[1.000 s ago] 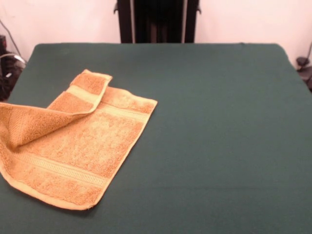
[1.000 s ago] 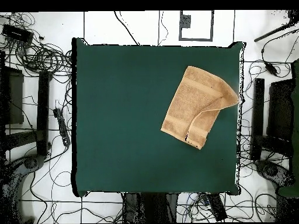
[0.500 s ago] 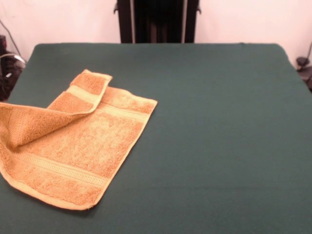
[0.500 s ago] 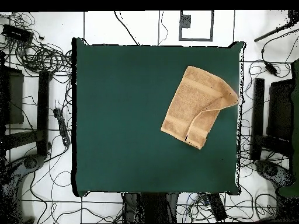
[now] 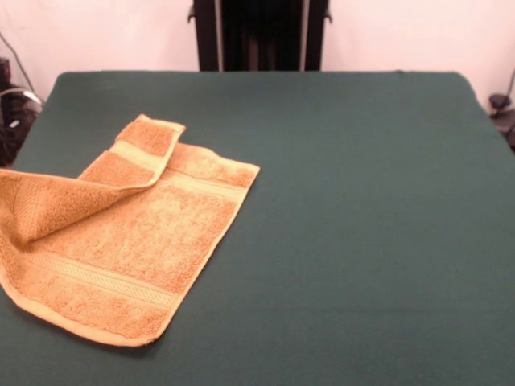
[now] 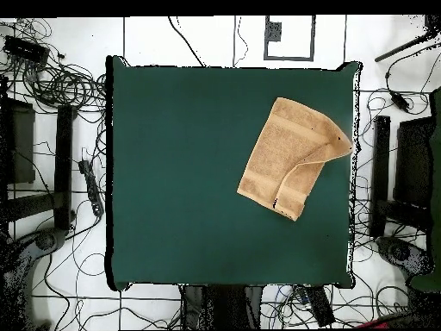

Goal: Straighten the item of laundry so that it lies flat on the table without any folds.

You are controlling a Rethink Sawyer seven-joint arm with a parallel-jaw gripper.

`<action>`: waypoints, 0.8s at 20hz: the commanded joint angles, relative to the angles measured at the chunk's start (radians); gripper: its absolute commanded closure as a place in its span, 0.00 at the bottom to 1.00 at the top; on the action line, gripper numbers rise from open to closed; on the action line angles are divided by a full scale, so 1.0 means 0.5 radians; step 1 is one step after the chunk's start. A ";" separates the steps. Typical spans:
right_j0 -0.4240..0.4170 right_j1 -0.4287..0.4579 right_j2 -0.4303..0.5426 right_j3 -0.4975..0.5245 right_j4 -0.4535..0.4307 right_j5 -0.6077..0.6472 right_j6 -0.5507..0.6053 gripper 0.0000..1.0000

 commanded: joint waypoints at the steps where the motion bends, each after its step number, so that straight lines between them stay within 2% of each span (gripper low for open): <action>1: 0.122 0.092 0.312 -0.114 -0.139 0.284 -0.753 0.00; 6: 0.110 0.117 0.420 -0.197 -0.232 0.343 -0.883 0.00; 16: 0.048 0.106 0.764 -0.258 -0.561 0.431 -1.047 0.00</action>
